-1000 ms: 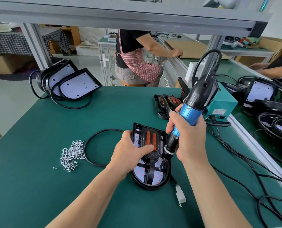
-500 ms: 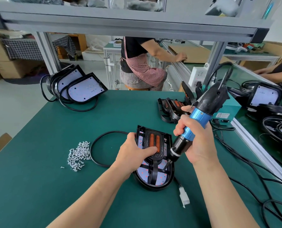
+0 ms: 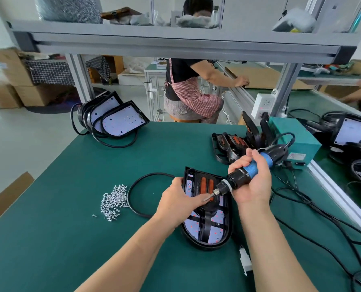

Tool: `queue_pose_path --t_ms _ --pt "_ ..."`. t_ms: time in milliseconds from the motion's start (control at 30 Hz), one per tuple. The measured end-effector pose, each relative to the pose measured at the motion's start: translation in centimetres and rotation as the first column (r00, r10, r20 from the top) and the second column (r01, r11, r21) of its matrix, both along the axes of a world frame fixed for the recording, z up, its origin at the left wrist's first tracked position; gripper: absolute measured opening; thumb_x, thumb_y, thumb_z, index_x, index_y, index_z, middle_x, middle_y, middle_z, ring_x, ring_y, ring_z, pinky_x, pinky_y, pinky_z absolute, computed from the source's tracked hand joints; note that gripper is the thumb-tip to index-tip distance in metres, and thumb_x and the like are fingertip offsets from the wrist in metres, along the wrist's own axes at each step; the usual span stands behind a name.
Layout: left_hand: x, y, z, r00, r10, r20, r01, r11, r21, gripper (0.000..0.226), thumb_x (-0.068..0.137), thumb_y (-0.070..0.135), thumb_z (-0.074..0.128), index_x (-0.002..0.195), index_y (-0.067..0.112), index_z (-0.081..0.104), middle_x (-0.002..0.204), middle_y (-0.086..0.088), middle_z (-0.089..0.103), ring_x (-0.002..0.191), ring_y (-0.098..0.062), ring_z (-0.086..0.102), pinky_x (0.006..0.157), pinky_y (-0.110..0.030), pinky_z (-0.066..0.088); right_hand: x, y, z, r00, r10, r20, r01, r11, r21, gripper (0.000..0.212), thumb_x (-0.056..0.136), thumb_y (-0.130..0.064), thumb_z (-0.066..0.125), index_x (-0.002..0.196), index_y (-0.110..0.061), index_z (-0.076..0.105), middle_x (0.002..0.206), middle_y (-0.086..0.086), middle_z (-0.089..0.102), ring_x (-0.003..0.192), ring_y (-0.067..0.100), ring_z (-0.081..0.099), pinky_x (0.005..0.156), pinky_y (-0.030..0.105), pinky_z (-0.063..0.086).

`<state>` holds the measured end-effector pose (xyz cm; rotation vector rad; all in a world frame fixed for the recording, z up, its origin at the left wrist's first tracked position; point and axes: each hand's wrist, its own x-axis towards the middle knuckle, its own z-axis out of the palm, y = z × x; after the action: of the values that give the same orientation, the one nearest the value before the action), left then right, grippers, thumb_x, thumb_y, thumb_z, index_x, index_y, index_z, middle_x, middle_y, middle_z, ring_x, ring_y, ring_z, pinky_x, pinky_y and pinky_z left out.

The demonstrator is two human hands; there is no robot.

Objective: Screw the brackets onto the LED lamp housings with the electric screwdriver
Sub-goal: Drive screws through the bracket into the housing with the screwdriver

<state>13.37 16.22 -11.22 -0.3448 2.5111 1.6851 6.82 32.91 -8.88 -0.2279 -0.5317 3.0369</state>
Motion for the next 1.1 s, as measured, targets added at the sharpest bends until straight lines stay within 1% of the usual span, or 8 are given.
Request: queue_pose_path --t_ms 167,267,400,433,533,633,867,1100 --pt "0.3 -0.3 -0.1 1.000 -0.013 -0.020 0.013 1.000 0.005 0.053 0.077 0.061 0.073 0.117 0.030 0.056 0.106 0.016 0.068 0.099 -0.004 0.064 0.093 -0.033 0.054 -0.6 0.6 -1.7 0.998 0.014 0.058 -0.011 0.999 -0.054 0.007 0.097 -0.019 0.062 0.096 -0.013 0.059 0.067 -0.007 0.052 0.053 0.003 0.048 0.057 0.014 0.044" --pt "0.5 -1.3 0.0 0.996 0.047 -0.073 -0.049 0.998 -0.030 0.057 0.087 0.060 0.062 0.131 0.026 0.052 0.097 0.013 0.065 0.093 -0.004 0.061 0.079 -0.021 0.048 -0.7 0.7 -1.9 0.998 0.022 0.055 -0.021 1.000 -0.022 0.007 0.097 -0.020 0.063 0.096 -0.013 0.060 0.068 -0.008 0.052 0.054 0.002 0.049 0.060 0.014 0.044" --pt "1.0 -5.8 0.7 0.955 0.176 -0.237 -0.231 0.946 -0.228 0.009 0.090 0.032 0.067 0.090 0.024 0.064 0.071 0.012 0.061 0.071 -0.010 0.057 0.063 -0.017 0.042 -0.8 0.5 -1.7 0.998 0.033 0.053 -0.033 0.999 -0.008 0.008 0.096 -0.020 0.063 0.098 -0.013 0.060 0.070 -0.008 0.052 0.055 0.002 0.049 0.060 0.014 0.045" --pt "1.3 -7.3 1.0 0.952 0.179 -0.248 -0.252 0.919 -0.303 0.010 0.088 0.025 0.068 0.080 0.025 0.063 0.067 0.012 0.060 0.067 -0.010 0.056 0.059 -0.017 0.041 -0.8 0.5 -1.7 0.998 0.033 0.056 -0.032 0.999 -0.012 0.008 0.096 -0.020 0.064 0.098 -0.013 0.061 0.070 -0.008 0.052 0.055 0.002 0.049 0.059 0.014 0.046" --pt "2.1 -11.4 2.0 0.986 0.126 -0.106 -0.163 0.838 -0.520 0.018 0.083 0.017 0.069 0.068 0.025 0.062 0.066 0.011 0.061 0.064 -0.009 0.058 0.053 -0.023 0.042 -0.8 0.3 -1.7 0.998 0.035 0.053 -0.034 0.999 -0.023 0.008 0.095 -0.020 0.064 0.097 -0.013 0.061 0.069 -0.008 0.053 0.056 0.002 0.050 0.059 0.014 0.046" --pt "2.6 -13.7 2.6 0.996 0.077 0.053 -0.022 0.743 -0.669 0.011 0.080 0.014 0.068 0.071 0.020 0.066 0.073 0.007 0.067 0.075 -0.020 0.065 0.063 -0.028 0.052 -0.8 0.2 -1.6 0.999 0.027 0.044 -0.026 1.000 -0.010 0.008 0.094 -0.020 0.065 0.096 -0.013 0.061 0.069 -0.009 0.053 0.056 0.001 0.049 0.059 0.014 0.045" --pt "3.2 -13.9 3.0 0.983 0.031 0.181 0.109 0.695 -0.710 0.016 0.077 0.013 0.073 0.070 0.023 0.063 0.084 0.003 0.069 0.085 -0.021 0.066 0.076 -0.037 0.058 -0.7 0.3 -1.9 0.999 0.030 0.038 -0.030 0.999 0.014 0.008 0.094 -0.020 0.065 0.095 -0.014 0.061 0.070 -0.009 0.053 0.058 0.001 0.049 0.061 0.014 0.046" --pt "3.1 -13.9 2.6 0.975 0.015 0.221 0.159 0.646 -0.746 0.023 0.082 0.010 0.067 0.068 0.023 0.056 0.082 0.003 0.067 0.080 -0.023 0.061 0.069 -0.031 0.051 -0.7 0.4 -2.0 0.999 0.028 0.026 -0.029 0.999 0.022 0.007 0.096 -0.021 0.065 0.095 -0.015 0.060 0.070 -0.010 0.052 0.057 0.001 0.050 0.063 0.013 0.044"
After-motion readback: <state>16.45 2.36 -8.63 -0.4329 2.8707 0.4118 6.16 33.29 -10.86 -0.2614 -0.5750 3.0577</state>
